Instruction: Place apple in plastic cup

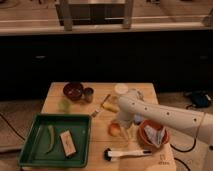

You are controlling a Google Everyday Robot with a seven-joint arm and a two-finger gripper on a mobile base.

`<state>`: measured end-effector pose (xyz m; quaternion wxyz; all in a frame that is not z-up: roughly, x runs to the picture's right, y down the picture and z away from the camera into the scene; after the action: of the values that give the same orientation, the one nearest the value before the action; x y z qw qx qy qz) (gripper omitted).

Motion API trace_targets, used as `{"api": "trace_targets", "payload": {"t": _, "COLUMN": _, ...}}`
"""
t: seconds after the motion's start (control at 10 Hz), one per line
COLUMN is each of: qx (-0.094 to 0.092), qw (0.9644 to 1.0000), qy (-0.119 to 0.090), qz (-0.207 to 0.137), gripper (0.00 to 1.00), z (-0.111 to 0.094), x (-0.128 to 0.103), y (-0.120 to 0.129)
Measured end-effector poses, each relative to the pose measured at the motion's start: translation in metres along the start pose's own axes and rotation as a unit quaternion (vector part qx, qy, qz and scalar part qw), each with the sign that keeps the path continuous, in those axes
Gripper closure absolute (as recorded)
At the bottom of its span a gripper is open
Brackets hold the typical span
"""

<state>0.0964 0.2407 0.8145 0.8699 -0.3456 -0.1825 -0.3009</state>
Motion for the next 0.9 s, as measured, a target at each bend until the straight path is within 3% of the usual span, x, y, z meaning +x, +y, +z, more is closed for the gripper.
{"api": "trace_targets", "payload": {"t": 0.9, "qx": -0.003, "qw": 0.9999, "qy": 0.001, "qz": -0.013, "gripper": 0.20, "z": 0.0013, "x": -0.0010, "y": -0.0011}}
